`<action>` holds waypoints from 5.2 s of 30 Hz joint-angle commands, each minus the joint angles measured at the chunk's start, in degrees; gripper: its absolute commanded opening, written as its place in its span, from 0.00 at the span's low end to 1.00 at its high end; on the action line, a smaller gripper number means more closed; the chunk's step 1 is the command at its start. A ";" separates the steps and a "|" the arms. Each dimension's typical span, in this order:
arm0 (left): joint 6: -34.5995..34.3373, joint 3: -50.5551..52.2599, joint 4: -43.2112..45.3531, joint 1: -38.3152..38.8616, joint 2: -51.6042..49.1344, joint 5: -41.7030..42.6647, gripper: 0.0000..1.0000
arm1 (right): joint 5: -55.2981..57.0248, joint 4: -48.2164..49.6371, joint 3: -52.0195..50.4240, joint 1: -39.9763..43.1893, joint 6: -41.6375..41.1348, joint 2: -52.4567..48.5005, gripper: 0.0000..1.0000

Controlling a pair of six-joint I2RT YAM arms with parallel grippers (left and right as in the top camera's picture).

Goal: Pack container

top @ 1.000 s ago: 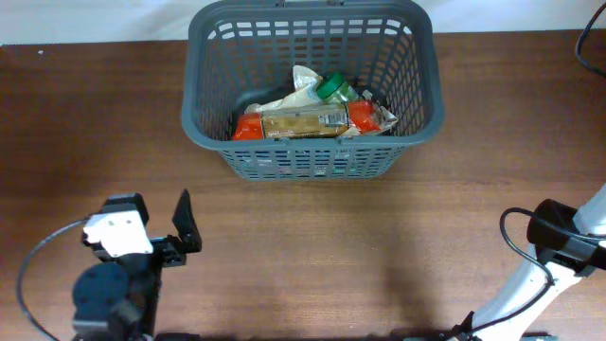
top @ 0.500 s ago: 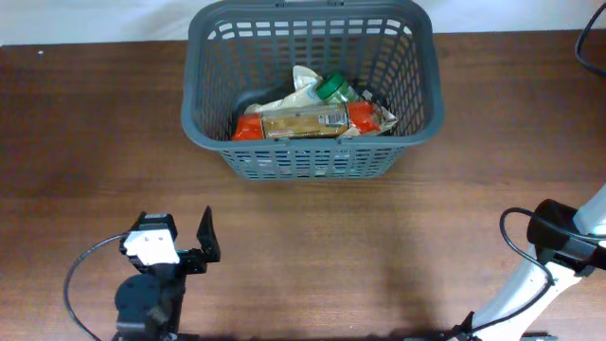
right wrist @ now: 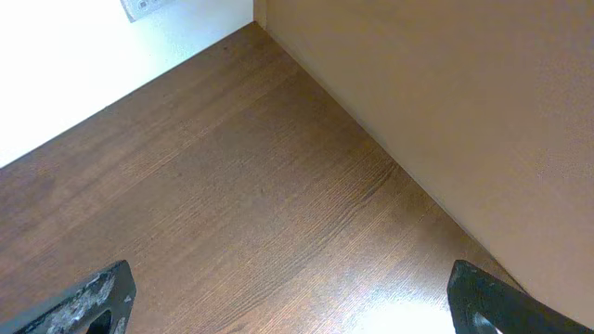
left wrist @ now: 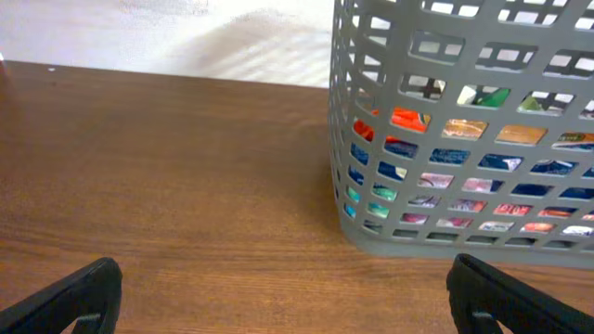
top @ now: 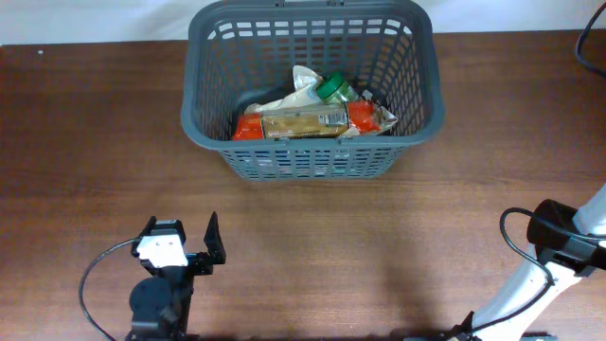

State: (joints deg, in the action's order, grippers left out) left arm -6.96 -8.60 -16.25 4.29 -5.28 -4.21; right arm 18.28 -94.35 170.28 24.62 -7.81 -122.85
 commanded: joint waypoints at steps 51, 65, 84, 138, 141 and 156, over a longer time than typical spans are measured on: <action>10.51 4.02 1.66 -5.49 4.33 1.03 0.99 | -0.31 0.02 -0.31 0.20 -0.85 -0.09 0.99; 10.51 4.02 1.66 -5.49 4.33 1.03 0.99 | -0.31 0.02 -0.31 0.09 -0.85 4.52 0.99; 10.51 4.02 1.66 -5.49 4.33 1.03 0.99 | -0.31 0.02 -0.31 -9.57 -0.85 24.30 0.99; 10.51 4.02 1.66 -5.49 4.33 1.03 0.99 | -28.44 66.40 -127.82 -19.10 12.09 103.45 0.99; 10.51 4.02 1.66 -5.49 4.33 1.03 0.99 | -28.46 71.56 -135.34 -19.10 12.09 107.49 0.99; 10.51 4.02 1.66 -5.49 4.33 1.03 0.99 | -28.63 82.64 -155.99 -19.10 12.07 118.03 0.99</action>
State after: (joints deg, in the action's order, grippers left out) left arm 2.61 -5.08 -14.72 -0.84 -1.43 -3.79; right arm -9.63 -12.19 15.99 6.00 4.12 -6.04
